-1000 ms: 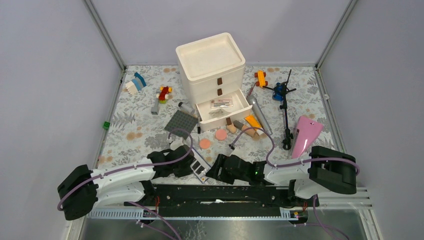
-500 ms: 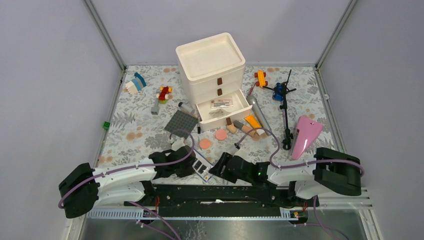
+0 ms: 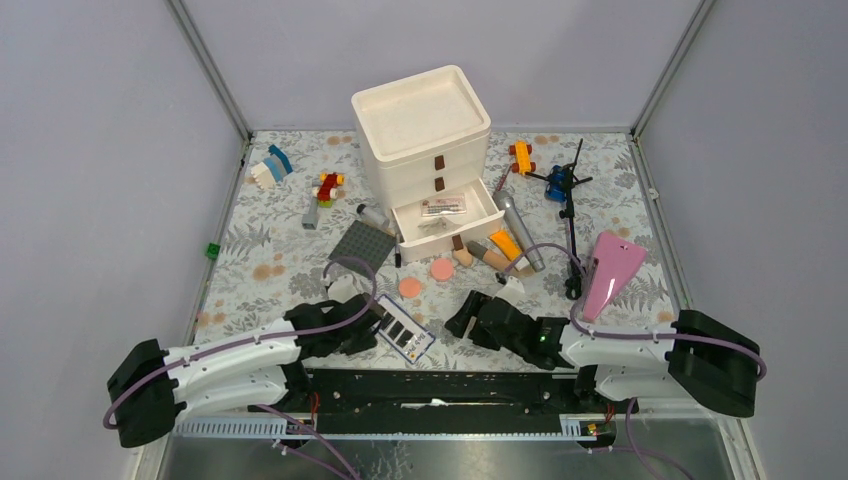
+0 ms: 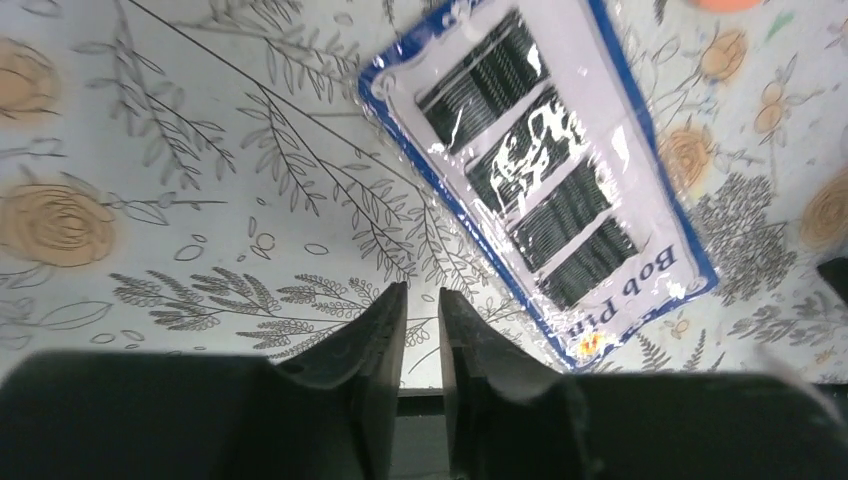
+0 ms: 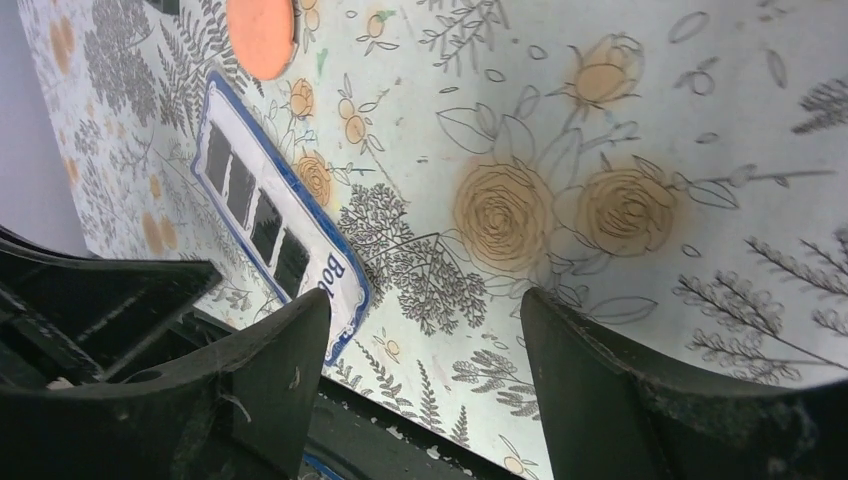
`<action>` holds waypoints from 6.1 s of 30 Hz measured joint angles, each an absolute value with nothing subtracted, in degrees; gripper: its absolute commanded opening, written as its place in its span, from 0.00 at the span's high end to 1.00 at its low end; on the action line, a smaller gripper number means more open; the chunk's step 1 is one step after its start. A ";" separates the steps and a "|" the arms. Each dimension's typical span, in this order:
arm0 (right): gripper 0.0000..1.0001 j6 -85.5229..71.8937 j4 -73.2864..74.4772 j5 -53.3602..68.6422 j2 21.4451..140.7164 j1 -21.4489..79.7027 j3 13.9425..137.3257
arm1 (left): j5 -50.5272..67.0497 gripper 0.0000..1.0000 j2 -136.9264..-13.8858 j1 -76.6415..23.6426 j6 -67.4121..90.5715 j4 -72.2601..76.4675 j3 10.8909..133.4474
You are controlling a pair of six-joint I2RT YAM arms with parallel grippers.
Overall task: Organize the makeup
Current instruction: Move the makeup tool to the corner of the board, then pick up the makeup tool from the corner of the board, then place the makeup tool in the drawer.
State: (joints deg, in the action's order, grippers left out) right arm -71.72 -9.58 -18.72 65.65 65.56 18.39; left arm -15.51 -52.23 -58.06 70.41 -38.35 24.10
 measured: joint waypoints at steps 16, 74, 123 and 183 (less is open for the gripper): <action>0.21 -66.15 -20.25 -8.78 77.84 63.99 23.53 | -26.37 0.52 -58.22 -56.34 71.61 -42.76 31.14; 0.39 -69.52 -34.61 -1.76 85.73 63.94 21.96 | -25.89 0.95 -64.99 -47.29 62.74 -30.30 27.49; 1.00 16.47 7.86 -15.44 67.13 56.80 51.51 | -34.22 0.38 -52.90 -47.22 51.57 -47.33 50.19; 0.11 -8.49 9.06 -17.21 74.15 31.22 57.19 | -35.31 0.23 -59.02 -43.31 44.95 -43.62 51.99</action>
